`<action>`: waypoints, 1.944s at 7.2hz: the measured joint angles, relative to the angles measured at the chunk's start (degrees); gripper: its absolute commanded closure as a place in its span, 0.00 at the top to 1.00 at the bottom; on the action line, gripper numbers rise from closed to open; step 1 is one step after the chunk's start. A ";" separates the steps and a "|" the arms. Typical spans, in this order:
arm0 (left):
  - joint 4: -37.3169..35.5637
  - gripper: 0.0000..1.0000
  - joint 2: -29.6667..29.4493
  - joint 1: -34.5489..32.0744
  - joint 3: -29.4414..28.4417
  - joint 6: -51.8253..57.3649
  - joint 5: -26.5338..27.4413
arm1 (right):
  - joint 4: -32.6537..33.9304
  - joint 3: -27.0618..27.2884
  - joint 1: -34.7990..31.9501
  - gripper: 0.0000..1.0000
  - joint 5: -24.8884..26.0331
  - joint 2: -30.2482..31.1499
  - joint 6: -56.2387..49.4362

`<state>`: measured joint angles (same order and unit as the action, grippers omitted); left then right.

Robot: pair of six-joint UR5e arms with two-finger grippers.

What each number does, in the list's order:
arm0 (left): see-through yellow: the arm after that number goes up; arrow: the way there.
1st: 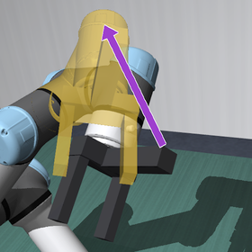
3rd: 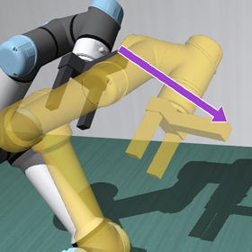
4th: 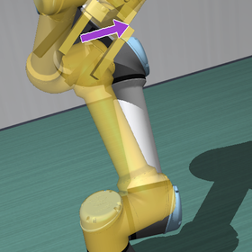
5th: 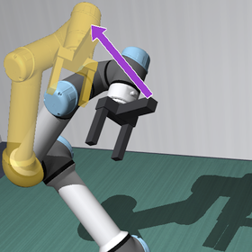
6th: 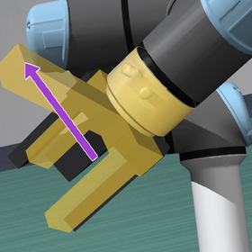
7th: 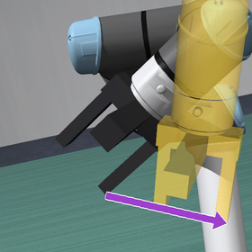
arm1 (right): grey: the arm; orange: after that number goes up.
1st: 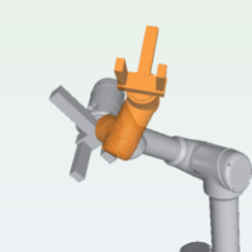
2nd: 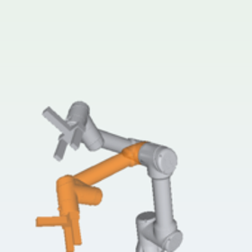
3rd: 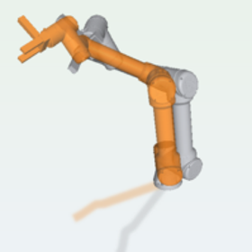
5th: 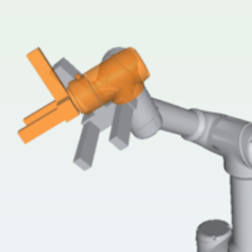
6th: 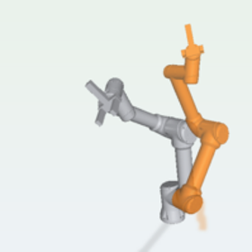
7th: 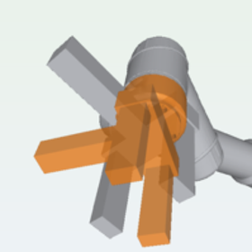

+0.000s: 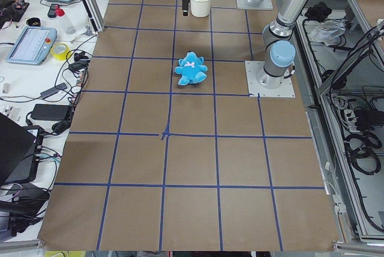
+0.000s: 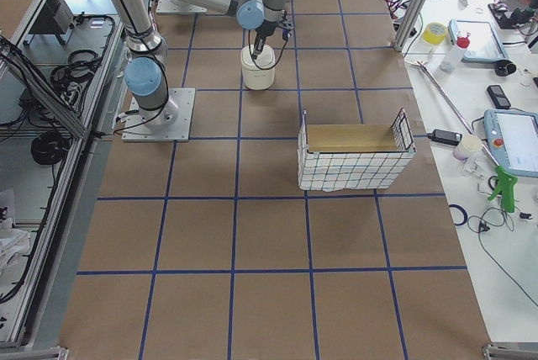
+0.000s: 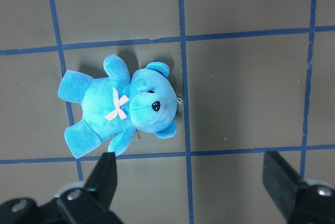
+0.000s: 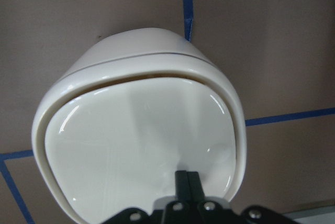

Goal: Open trash can with right arm
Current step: 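Press the right gripper down on the lid's near edge, then raise the right gripper away from the tilted-open lid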

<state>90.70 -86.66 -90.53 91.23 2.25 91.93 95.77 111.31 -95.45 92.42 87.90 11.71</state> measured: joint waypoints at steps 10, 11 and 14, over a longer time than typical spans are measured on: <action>0.00 1.00 0.00 -0.03 0.00 -0.01 0.00 | -13.41 -22.93 0.05 1.00 -0.68 4.92 -0.60; 0.00 1.00 0.00 -0.03 0.00 0.01 0.00 | -13.13 -23.98 0.05 1.00 -0.66 5.02 -0.74; 0.00 1.00 0.00 -0.03 0.00 0.02 0.00 | -10.21 -24.45 0.03 1.00 -0.76 4.85 -0.82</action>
<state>90.70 -86.66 -90.56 91.23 2.26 91.93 85.56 86.86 -95.42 91.65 92.75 10.89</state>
